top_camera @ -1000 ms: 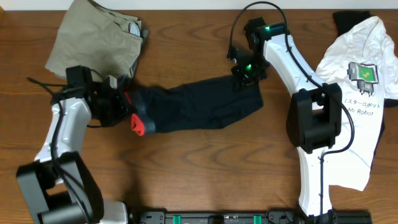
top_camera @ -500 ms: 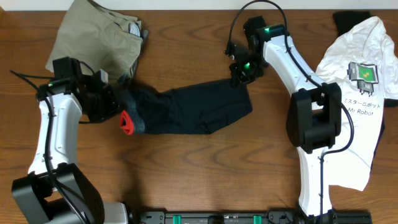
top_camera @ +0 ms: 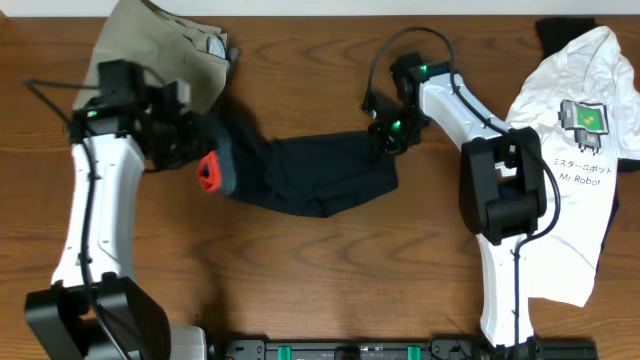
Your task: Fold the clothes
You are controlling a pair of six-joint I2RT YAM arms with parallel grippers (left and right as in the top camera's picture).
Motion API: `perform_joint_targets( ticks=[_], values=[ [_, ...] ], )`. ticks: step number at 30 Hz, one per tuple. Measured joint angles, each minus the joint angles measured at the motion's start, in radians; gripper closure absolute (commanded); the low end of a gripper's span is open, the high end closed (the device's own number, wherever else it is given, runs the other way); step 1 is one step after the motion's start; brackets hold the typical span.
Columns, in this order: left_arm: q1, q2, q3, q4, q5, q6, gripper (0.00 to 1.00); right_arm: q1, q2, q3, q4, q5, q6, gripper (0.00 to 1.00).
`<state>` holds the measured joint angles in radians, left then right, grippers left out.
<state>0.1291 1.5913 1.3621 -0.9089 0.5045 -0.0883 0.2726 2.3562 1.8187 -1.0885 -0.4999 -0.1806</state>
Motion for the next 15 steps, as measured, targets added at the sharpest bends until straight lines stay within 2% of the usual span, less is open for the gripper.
perform_joint_targets(
  ticks=[10,15],
  values=[
    [-0.309,0.011,0.012,0.149,-0.008,-0.019,0.94,-0.010,-0.012,-0.051,0.036,-0.077,0.010,0.99],
    [-0.439,0.080,0.015,0.235,-0.008,-0.054,0.94,-0.011,-0.012,-0.053,0.036,-0.082,0.012,0.99]
  ],
)
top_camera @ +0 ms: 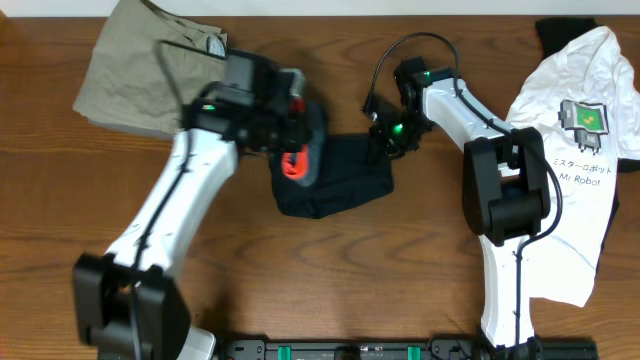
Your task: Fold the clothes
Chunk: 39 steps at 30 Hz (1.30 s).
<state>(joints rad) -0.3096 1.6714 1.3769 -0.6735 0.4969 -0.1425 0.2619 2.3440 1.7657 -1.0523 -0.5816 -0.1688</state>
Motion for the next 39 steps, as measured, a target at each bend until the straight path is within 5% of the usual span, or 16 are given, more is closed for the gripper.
perform_joint_targets(
  ticks=[12,14,15,16,17,33,39],
  values=[
    [-0.166,0.225,0.000,0.143,-0.028,-0.097,0.93,0.000,0.000,-0.001,0.002,-0.003,0.001,0.99],
    [-0.172,0.232,0.000,0.153,-0.030,-0.108,0.72,0.000,0.000,-0.001,0.002,-0.003,0.001,0.99],
    [-0.175,0.233,0.000,0.157,-0.031,-0.110,0.46,0.000,0.000,-0.001,0.002,-0.003,0.001,0.99],
    [-0.176,0.233,0.000,0.163,-0.030,-0.118,0.10,0.000,0.000,-0.001,0.002,-0.003,0.001,0.99],
    [-0.177,0.233,0.000,0.170,-0.030,-0.125,0.02,0.000,0.000,-0.001,0.002,-0.003,0.001,0.99],
    [-0.044,0.141,0.085,0.053,-0.031,-0.146,0.02,-0.032,0.002,0.064,-0.090,-0.027,0.003,0.98],
    [0.076,-0.052,0.109,0.028,-0.033,-0.145,0.02,-0.049,-0.044,0.164,-0.157,-0.020,0.005,0.70]
  ],
)
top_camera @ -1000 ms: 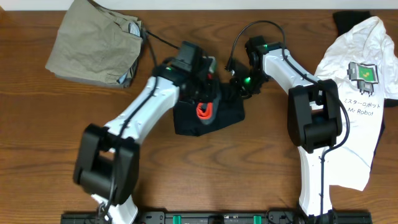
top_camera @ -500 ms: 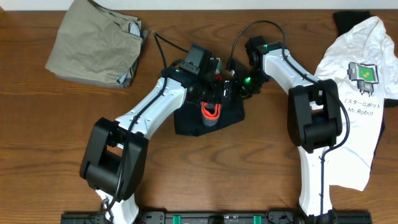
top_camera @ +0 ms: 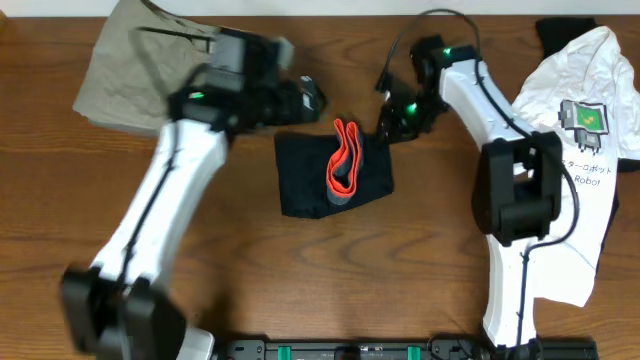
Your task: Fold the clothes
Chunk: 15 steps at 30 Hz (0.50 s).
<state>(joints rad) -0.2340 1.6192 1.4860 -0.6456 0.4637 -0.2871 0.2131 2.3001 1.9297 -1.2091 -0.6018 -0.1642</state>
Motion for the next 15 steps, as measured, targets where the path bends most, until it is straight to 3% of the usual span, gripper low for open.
perform_joint_targets(
  ticks=[5,11,15],
  values=[
    [0.122,-0.109,0.008,-0.054,-0.023,0.000,0.02,0.036,-0.087,0.017,-0.002,0.006,-0.005,0.58],
    [0.228,-0.118,0.008,-0.155,-0.075,0.007,0.02,0.139,-0.108,0.022,0.029,0.013,-0.007,0.41],
    [0.251,-0.116,0.008,-0.188,-0.111,0.011,0.02,0.210,-0.108,0.022,0.038,0.048,-0.009,0.37]
  ],
)
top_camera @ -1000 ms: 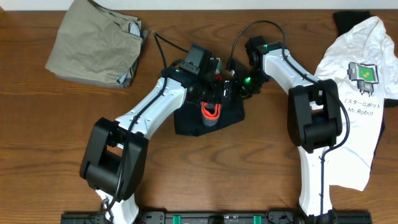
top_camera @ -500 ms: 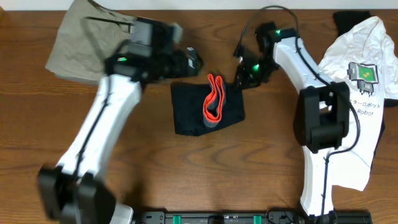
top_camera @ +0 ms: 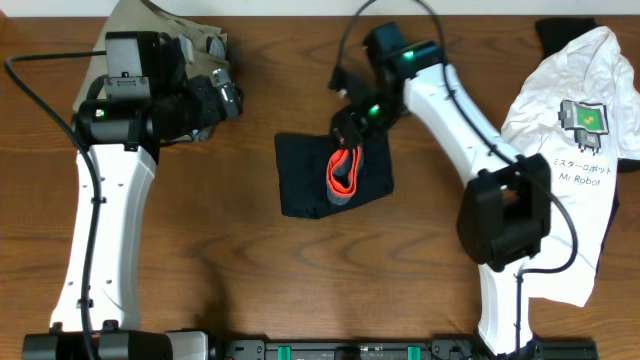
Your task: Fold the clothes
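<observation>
A black garment (top_camera: 310,185) lies folded into a rough square mid-table, with its red-orange waistband (top_camera: 343,172) showing on top. My right gripper (top_camera: 347,128) hovers at the square's far edge, just above the waistband. Its dark fingers blend with the cloth, so their state is unclear. My left gripper (top_camera: 224,94) is off to the left, apart from the black garment, at the edge of the khaki garment (top_camera: 140,35). Its fingers look spread and empty.
A white printed T-shirt (top_camera: 570,170) lies spread at the right edge, with a dark cloth (top_camera: 555,35) behind it. The khaki garment sits folded at the far left corner. Bare wood surrounds the black square.
My left arm has drawn back to the left, from beside the black garment to the khaki garment's edge. My right gripper has moved left, from the garment's far right corner to above the waistband.
The black garment was stretched out wide, my left gripper holding its waistband end and my right gripper at its right end. Then the left gripper had carried that end to the right over the rest. By 0.5 s ago it had let go, leaving a folded square that still lies there.
</observation>
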You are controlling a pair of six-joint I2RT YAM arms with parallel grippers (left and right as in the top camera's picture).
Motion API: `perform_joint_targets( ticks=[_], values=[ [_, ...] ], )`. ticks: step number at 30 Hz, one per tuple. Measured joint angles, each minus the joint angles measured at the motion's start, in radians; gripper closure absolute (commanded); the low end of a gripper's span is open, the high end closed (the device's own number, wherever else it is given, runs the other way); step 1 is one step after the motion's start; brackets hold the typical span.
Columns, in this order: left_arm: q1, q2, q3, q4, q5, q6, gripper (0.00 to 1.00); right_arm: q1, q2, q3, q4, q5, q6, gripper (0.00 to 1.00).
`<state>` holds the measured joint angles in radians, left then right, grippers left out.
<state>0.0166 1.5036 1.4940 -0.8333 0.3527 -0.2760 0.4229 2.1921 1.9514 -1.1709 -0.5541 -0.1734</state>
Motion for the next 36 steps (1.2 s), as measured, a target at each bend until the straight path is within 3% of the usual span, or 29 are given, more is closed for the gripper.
perform_joint_targets(
  ticks=[12,24,36],
  values=[
    [0.000,0.000,0.000,-0.007,-0.041,0.011,0.02,0.116,0.014,-0.006,-0.014,0.119,0.013,0.42],
    [0.000,0.034,0.000,-0.024,-0.043,0.011,0.02,0.003,0.014,-0.028,-0.075,0.212,0.040,0.45],
    [-0.021,0.078,0.000,-0.030,-0.043,0.020,0.02,-0.085,0.021,-0.219,0.064,0.222,0.076,0.56]
  ],
)
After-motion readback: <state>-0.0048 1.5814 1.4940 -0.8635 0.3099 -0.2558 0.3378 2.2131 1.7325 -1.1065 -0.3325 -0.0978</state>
